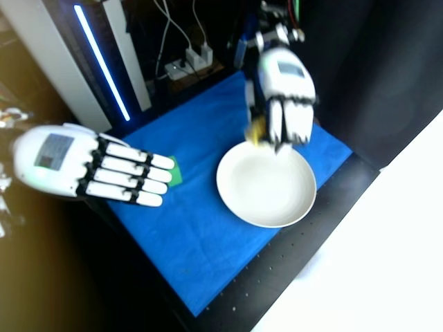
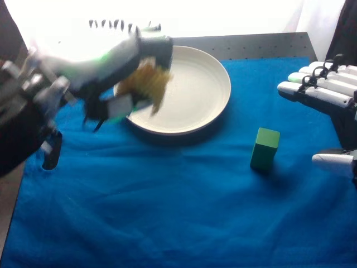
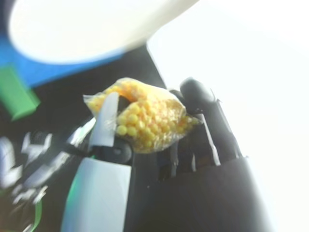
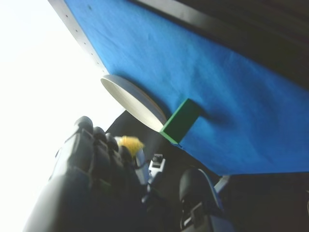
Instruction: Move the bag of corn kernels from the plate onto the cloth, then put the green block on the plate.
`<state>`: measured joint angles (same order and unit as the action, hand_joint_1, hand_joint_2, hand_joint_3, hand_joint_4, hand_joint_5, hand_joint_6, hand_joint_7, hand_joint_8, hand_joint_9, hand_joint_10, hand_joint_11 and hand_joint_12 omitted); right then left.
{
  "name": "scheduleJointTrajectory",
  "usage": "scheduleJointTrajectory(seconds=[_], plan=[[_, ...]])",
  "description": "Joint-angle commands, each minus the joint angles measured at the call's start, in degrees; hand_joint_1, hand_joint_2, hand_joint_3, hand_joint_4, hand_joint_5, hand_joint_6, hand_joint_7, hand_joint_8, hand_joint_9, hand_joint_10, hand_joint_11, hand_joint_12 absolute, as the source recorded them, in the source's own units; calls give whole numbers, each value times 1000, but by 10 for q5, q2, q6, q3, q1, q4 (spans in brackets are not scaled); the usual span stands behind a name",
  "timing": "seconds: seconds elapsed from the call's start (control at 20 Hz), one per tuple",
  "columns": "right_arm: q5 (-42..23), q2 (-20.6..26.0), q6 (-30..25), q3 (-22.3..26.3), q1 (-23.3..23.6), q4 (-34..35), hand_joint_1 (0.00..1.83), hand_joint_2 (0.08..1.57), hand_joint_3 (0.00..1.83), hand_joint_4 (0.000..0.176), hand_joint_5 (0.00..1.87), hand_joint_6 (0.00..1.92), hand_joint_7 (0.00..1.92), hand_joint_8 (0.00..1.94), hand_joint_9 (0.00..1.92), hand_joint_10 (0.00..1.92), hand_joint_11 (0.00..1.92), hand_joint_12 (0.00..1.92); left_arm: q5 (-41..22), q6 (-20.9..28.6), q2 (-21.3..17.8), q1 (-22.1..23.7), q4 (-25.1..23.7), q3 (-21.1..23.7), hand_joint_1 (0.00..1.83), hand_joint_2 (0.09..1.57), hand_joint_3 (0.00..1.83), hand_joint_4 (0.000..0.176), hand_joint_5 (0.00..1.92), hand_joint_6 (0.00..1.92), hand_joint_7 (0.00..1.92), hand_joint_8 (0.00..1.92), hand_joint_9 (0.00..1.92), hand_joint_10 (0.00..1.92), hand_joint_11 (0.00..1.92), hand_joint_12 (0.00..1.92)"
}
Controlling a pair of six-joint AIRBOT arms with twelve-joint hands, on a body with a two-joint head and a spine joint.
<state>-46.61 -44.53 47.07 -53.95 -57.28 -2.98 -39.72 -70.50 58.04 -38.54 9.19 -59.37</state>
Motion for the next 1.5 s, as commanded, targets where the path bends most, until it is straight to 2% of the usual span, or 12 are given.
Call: scheduleJointTrajectory(seconds=[0.0,0.15,0.2,0.3,0.35,0.45,0.55,0.65,0.9,1.1,1.25,1.45], plan=[[-67,-1,-2,1,7,11,350,1336,6,0,0,0,0,0,0,0,0,0,-115,26,-15,-14,-18,14,1290,1368,1,0,447,1694,217,1193,478,1729,453,1913],[-67,2,-2,3,7,17,340,1348,8,0,0,0,0,0,0,0,0,0,-161,79,-51,-84,-52,61,1009,1369,0,0,523,1643,214,1179,333,1614,424,1859],[-67,2,-2,3,7,17,341,1346,7,0,0,0,0,0,0,0,0,0,-162,93,-56,-104,-63,71,1007,1406,8,0,507,1682,380,1686,326,1555,414,1808],[-67,2,-2,3,7,18,391,1332,0,0,0,0,0,0,0,0,10,5,-158,115,-54,-141,-71,81,941,1409,0,0,472,1720,130,1064,219,1414,221,1708],[-67,2,-2,3,7,19,388,1332,0,0,0,0,0,0,0,0,2,2,-153,119,-50,-152,-66,81,932,1355,0,0,198,1136,124,757,130,1090,60,1587],[-68,2,-3,3,7,19,372,1344,4,0,0,0,0,0,0,0,5,2,-149,131,-43,-164,-61,81,576,1211,0,65,60,243,53,95,38,187,1,809],[-68,2,-3,3,7,19,367,1347,0,0,0,0,0,0,0,0,1,243,-151,132,-42,-171,-56,82,320,1108,0,118,5,16,1,3,1,7,0,100],[-68,-1,-6,2,7,18,369,1327,0,0,0,0,0,0,23,13,0,754,-165,132,-43,-177,-42,82,172,993,0,175,0,0,0,0,0,0,0,0],[-67,-48,-80,-44,18,-12,559,1208,0,0,0,0,26,5,104,48,0,952,-246,132,-50,-211,27,80,262,1055,11,165,0,0,0,0,0,0,0,0],[-53,-79,-112,-70,34,-21,620,1188,0,0,0,0,0,0,60,18,0,488,-305,126,-55,-242,88,83,363,1156,17,125,0,0,0,0,0,0,0,0],[-4,-108,-112,-82,81,-63,653,1179,0,0,0,0,28,2,134,38,0,824,-364,125,-61,-284,136,95,386,1173,13,170,0,0,0,0,0,0,0,0],[14,-126,-113,-90,89,-72,649,1179,3,0,62,16,113,14,211,66,0,1074,-392,125,-63,-305,158,101,419,1182,10,134,28,9,0,0,0,0,25,11]])
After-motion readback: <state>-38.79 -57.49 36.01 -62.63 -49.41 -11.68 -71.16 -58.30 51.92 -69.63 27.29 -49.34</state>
